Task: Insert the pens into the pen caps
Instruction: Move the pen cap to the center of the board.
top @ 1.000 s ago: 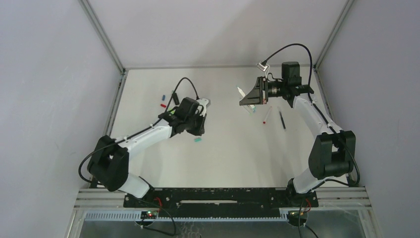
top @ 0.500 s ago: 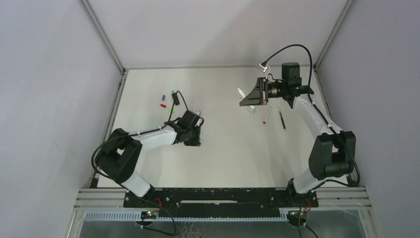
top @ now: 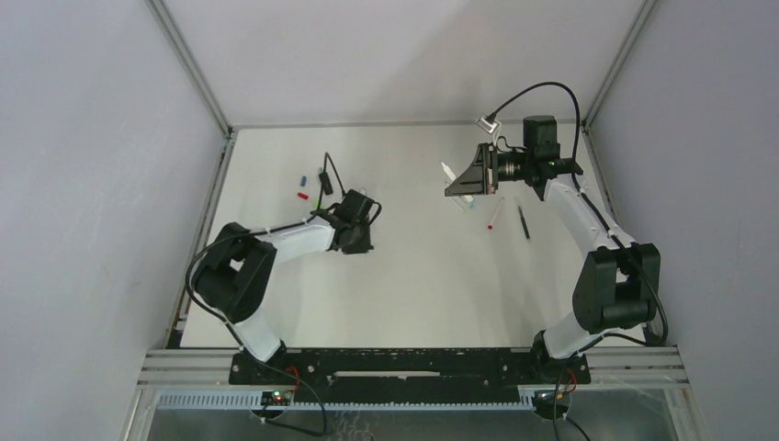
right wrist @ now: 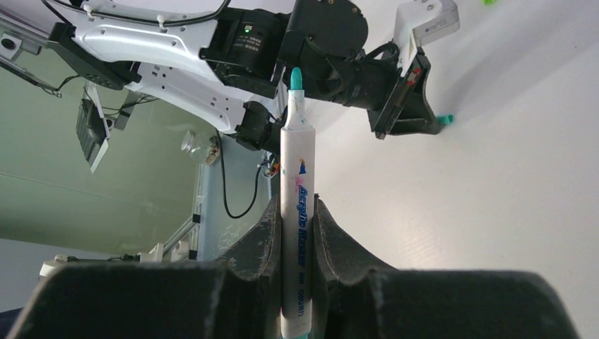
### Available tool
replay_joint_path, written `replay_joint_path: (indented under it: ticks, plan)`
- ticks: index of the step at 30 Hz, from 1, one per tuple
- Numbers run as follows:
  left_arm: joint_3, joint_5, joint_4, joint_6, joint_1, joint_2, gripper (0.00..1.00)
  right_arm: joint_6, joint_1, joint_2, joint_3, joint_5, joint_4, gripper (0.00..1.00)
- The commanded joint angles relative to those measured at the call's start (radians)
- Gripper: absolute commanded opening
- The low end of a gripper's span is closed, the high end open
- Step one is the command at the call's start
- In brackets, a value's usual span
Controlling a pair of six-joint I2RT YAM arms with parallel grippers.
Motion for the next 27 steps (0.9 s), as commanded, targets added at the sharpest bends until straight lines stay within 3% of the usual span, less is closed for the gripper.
replay_joint_path:
  ticks: [1,12,27]
  plan:
    - [0.043,-0.065,-0.093,0.017,0.037,0.055,0.00,-0.023,-0.014,-0.048,-0.001,-0.017,0.008,0.00]
    - [0.024,-0.055,-0.151,0.016,0.046,-0.001,0.02,-0.013,-0.021,-0.034,0.000,-0.021,0.019,0.00]
    - [0.171,-0.078,-0.171,0.070,0.147,0.139,0.03,-0.023,-0.025,-0.046,-0.001,-0.019,0.007,0.00]
